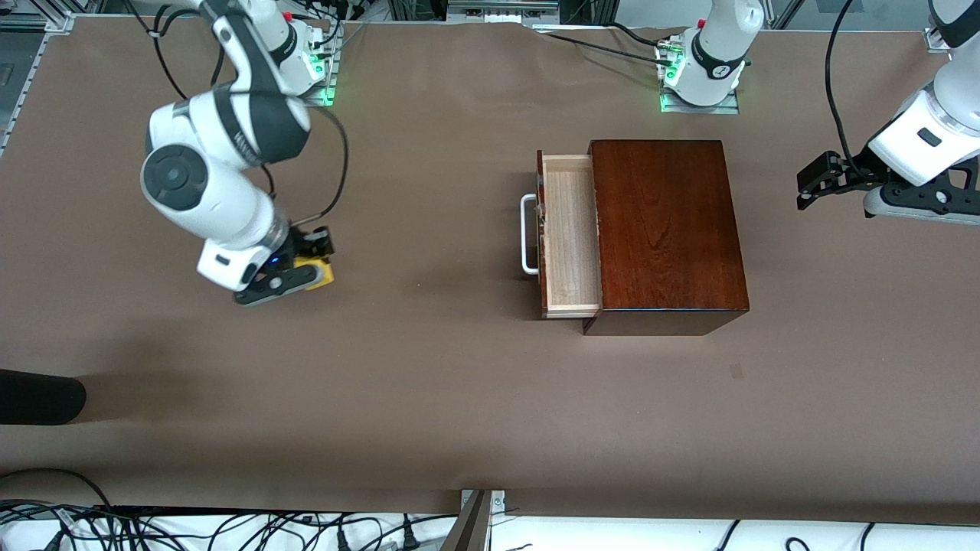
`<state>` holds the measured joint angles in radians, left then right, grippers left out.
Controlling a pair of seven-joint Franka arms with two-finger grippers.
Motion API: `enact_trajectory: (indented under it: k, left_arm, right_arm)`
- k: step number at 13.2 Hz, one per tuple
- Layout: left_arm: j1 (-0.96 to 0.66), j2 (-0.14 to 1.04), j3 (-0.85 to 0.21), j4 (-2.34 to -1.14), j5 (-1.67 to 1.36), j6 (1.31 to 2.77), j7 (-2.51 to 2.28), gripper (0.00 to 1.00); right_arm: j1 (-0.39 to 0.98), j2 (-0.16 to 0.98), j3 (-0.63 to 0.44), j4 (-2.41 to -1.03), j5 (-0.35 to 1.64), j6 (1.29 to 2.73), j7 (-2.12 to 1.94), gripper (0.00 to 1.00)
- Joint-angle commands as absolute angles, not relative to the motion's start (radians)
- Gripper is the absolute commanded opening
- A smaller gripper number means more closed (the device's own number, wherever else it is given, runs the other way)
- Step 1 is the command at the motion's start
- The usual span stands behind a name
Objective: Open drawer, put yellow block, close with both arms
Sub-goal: 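Lift the yellow cube with the right gripper and carry it over the drawer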
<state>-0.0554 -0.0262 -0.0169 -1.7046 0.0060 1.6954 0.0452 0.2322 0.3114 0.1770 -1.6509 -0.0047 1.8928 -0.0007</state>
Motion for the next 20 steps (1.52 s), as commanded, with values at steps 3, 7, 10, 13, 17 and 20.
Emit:
enact_trajectory:
  k: [3,7,10,13,17,20]
  left_arm:
    - [-0.057,-0.003,-0.025,-1.661,-0.006,1.658,0.037,1.00]
    - [-0.057,-0.005,-0.026,-1.661,-0.008,1.628,0.037,1.00]
    - [-0.055,-0.005,-0.026,-1.661,-0.008,1.624,0.037,1.00]
    - [-0.057,-0.005,-0.029,-1.657,-0.008,1.624,0.035,1.00]
    - [-0.055,-0.005,-0.032,-1.657,-0.008,1.624,0.037,1.00]
    - [-0.055,-0.005,-0.032,-1.655,-0.008,1.624,0.037,1.00]
  right_arm:
    - [0.443,0.356,0.181,-1.482,-0.003,1.796,-0.008,0.05]
    - [0.612,0.423,0.183,-1.349,-0.003,1.793,-0.055,0.05]
    - [0.742,0.520,0.179,-1.211,-0.081,1.789,-0.138,0.05]
    - [0.836,0.601,0.178,-1.141,-0.132,1.831,-0.259,0.06]
    - [0.890,0.675,0.179,-1.106,-0.215,1.882,-0.334,0.06]
    - [0.904,0.706,0.178,-1.104,-0.216,1.899,-0.399,0.06]
